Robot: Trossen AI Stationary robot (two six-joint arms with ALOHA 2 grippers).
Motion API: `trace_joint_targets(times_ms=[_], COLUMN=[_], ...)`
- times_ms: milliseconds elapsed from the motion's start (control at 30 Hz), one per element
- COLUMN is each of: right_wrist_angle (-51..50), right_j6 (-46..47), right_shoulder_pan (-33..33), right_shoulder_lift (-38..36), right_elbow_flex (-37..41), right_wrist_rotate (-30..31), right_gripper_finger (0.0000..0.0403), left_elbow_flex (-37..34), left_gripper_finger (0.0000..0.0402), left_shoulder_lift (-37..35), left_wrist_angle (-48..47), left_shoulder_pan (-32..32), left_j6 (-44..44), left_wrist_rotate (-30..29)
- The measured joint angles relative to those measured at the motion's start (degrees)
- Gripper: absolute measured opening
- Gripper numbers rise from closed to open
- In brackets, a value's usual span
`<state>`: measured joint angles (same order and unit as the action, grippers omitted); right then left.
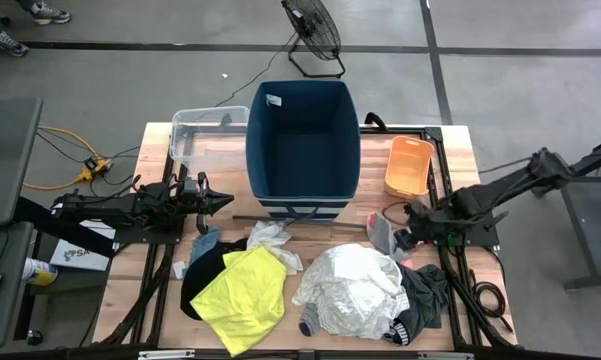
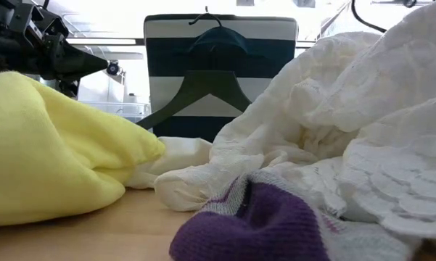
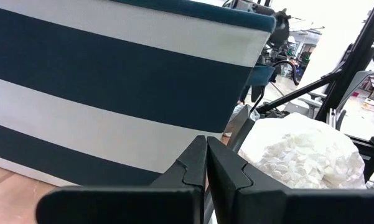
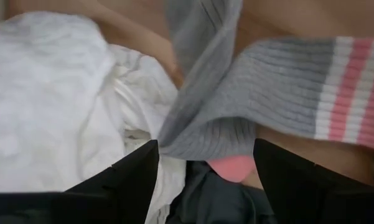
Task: Pick & Place Cloths
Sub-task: Put the grey sock into the orange bin
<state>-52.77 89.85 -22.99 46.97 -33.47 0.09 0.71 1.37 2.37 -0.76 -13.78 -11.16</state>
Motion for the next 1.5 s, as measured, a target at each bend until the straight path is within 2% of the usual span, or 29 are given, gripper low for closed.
trace_joint_targets(times_ms=[200, 500, 767, 1167, 1300, 1500], right_wrist_angle=[3.4, 6.0, 10.6, 9.9, 9.0, 6.4], right_j6=[9.4, 15.2, 15.3, 18.5, 18.4, 17.9], right_shoulder_pan=[-7.1, -12.1, -12.4, -9.6, -8.3, -7.6], right_shoulder_lift=[4.3, 11.5, 18.2, 24.6, 24.6, 24.6], right_elbow_flex=[0.0, 0.0, 0.0, 0.0, 0.0, 0.0], right_wrist_rotate=[5.1, 10.2, 12.6, 17.5, 18.6, 18.4], right_gripper_finger=[0.0256, 0.0256, 0.0256, 0.0253, 0.023, 0.0166], left_elbow_flex=[0.0, 0.0, 0.0, 0.0, 0.0, 0.0], left_gripper_finger=[0.001, 0.001, 0.001, 0.001, 0.001, 0.001], left_shoulder_lift=[0.0, 0.0, 0.0, 0.0, 0.0, 0.0], left_wrist_angle=[0.0, 0.0, 0.0, 0.0, 0.0, 0.0], left_shoulder_pan=[0.0, 0.0, 0.0, 0.0, 0.0, 0.0], left_j6=[0.0, 0.0, 0.0, 0.0, 0.0, 0.0], left_wrist_rotate=[0.0, 0.0, 0.0, 0.0, 0.0, 0.0])
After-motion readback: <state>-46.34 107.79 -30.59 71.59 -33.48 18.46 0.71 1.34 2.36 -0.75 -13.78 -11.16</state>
